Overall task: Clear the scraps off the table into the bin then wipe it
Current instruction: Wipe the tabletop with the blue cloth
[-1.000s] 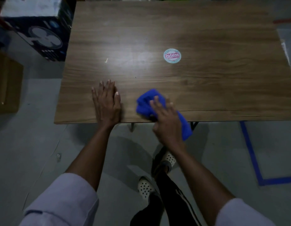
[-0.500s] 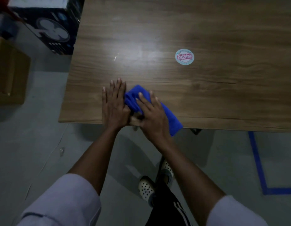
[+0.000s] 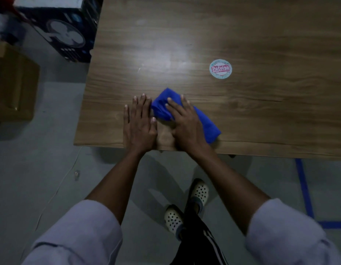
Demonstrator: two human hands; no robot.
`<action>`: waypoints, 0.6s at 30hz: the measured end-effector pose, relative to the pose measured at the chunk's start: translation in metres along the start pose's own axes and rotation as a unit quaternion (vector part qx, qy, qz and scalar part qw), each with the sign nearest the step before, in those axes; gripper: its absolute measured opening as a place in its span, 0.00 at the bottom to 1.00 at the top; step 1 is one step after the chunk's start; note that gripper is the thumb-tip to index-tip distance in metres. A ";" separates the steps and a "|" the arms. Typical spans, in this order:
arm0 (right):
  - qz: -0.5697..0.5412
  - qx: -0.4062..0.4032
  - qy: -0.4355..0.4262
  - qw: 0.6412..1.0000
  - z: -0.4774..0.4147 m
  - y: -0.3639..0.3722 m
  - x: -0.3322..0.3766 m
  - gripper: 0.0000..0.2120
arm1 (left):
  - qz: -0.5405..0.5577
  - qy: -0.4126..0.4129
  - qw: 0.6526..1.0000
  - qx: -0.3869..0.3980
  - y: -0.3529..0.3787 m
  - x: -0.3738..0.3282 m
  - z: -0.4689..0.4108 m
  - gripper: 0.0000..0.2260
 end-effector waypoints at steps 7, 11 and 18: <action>0.055 -0.057 0.170 0.982 -0.026 -0.055 -0.101 0.35 | -0.015 -0.006 1.000 -0.003 -0.002 -0.005 0.000 0.29; -0.005 -0.033 0.122 0.992 -0.039 -0.008 -0.035 0.34 | -0.018 -0.008 1.000 -0.004 0.000 -0.004 -0.001 0.30; -0.049 0.001 -0.016 0.999 0.026 -0.006 0.003 0.30 | 0.007 0.000 1.000 0.010 -0.001 -0.003 -0.002 0.33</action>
Point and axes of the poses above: each hand's wrist, its own z-axis away from the middle knuckle, its own y-axis out of the palm, x = y × z, the point moved 8 cm from there along -z, towards the middle knuckle, and after that the axes turned 7 degrees about -x, right-handed, at the moved point
